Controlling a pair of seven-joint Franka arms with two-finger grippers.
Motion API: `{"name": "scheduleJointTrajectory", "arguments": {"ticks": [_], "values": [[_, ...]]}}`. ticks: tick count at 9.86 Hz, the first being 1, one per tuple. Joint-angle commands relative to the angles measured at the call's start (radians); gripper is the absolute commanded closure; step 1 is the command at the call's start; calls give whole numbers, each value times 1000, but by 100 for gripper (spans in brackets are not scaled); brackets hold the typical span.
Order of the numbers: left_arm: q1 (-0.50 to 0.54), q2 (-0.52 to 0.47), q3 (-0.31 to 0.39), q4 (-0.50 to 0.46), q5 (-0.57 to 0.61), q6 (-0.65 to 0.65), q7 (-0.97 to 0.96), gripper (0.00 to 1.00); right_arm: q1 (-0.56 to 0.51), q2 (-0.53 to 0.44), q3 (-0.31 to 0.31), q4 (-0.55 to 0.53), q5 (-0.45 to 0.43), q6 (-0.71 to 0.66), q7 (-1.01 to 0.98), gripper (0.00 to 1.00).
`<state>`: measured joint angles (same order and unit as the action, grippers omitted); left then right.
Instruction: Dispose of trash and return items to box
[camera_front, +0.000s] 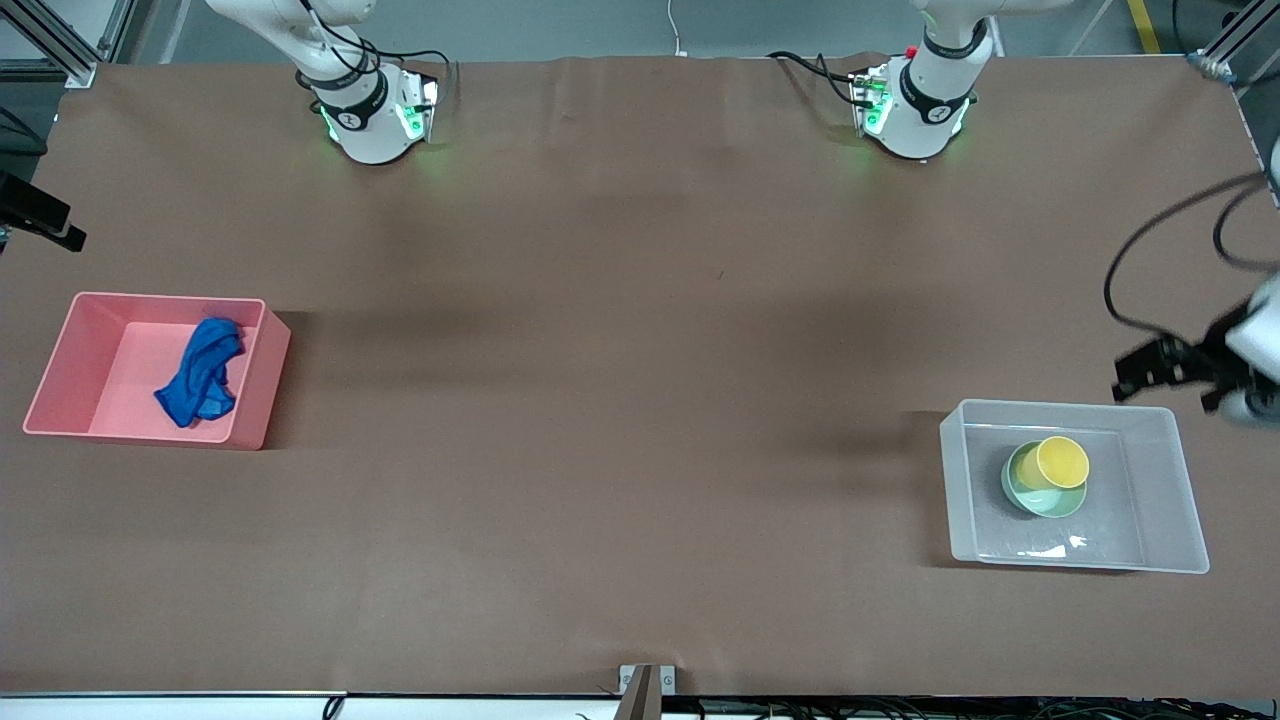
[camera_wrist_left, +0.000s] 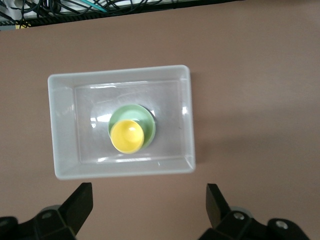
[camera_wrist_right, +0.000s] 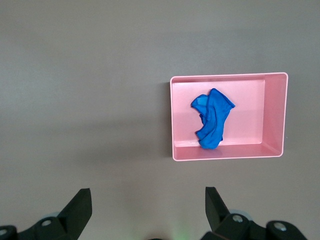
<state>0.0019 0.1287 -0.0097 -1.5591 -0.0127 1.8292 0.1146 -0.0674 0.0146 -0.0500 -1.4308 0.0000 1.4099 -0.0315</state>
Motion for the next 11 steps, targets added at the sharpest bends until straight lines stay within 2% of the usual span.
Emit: {"name": "scheduleJointTrajectory", "arguments": {"ticks": [1,3,4,6,8,10,11], "values": [[4,-113,-41,-62,22,-100,-62,0,-5,-7,4,-5,-5,-3,-11,0],[-6,-123,-38,44,20,-252,-64,0,-6,-7,4,-5,-5,-2,-11,0],[-19,-124,-32,68,16,-292,-67,0,-6,-7,4,-5,-3,-2,-11,0],[-61,-123,-4,77,16,-312,-121,0,-6,-7,2,-5,-3,-3,-11,0],[-86,-94,8,131,22,-350,-113,0,-6,-7,4,-5,-3,-3,-11,0],[-135,-109,68,116,16,-381,-105,0,-6,-7,2,-5,-3,-3,-11,0],[-135,-113,71,114,11,-381,-104,0,-6,-7,4,-5,-5,-3,-10,0]]}}
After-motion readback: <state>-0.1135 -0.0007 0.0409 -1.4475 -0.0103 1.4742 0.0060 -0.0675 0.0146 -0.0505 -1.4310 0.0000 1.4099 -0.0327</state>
